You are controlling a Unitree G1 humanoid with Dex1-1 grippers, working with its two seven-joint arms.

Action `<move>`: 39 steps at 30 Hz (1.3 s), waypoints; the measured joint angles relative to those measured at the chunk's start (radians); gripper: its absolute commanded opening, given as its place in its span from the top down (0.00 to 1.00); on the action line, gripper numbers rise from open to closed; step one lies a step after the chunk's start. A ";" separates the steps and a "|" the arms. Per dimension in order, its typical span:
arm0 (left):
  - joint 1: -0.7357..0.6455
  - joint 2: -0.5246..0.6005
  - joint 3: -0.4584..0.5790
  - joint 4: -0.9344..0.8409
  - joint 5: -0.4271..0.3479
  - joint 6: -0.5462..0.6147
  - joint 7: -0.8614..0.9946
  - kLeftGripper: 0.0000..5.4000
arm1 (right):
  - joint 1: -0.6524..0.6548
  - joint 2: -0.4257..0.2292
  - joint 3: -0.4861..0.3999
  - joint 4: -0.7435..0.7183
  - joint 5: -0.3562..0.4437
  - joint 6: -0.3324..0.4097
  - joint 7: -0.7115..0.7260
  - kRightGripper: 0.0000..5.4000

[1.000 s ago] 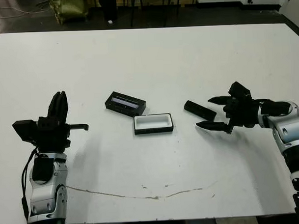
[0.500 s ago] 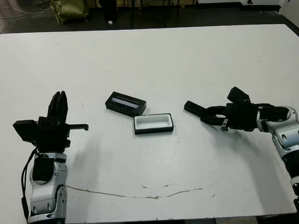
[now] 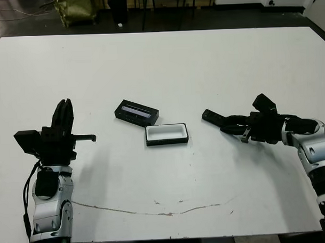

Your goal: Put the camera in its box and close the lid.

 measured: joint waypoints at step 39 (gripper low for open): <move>0.012 -0.003 -0.001 0.000 -0.009 0.002 0.000 1.00 | -0.524 0.180 0.291 0.121 -0.143 -0.052 0.439 0.96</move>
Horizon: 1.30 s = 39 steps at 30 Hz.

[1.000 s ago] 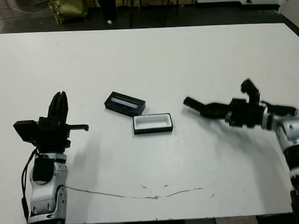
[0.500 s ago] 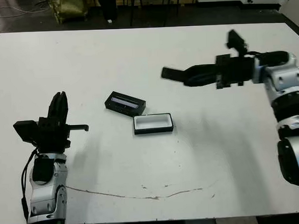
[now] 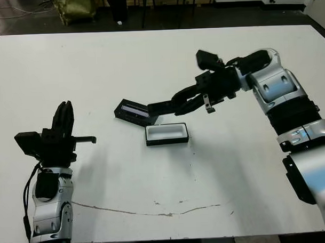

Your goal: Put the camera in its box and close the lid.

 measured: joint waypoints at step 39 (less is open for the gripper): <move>0.006 -0.013 -0.008 -0.001 0.015 -0.001 0.005 1.00 | 0.019 0.021 0.038 0.153 -0.112 -0.157 -0.016 0.96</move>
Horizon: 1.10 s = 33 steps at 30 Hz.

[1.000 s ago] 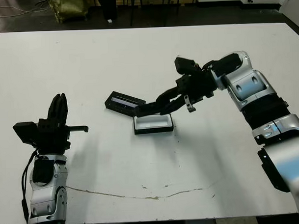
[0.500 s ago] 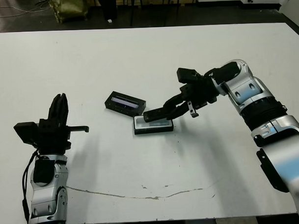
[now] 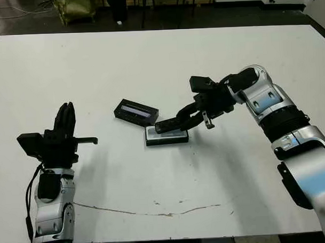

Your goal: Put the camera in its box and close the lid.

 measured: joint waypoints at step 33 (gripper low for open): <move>0.012 -0.006 -0.010 0.003 0.004 -0.010 0.005 1.00 | 0.016 0.038 0.033 -0.006 -0.045 -0.036 -0.037 0.96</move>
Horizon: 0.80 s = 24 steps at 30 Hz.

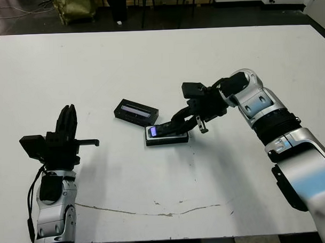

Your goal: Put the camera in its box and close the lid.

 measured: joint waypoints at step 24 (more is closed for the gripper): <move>0.001 0.000 -0.001 0.000 -0.003 0.000 0.000 1.00 | -0.001 0.028 0.020 -0.035 -0.025 0.059 -0.005 0.96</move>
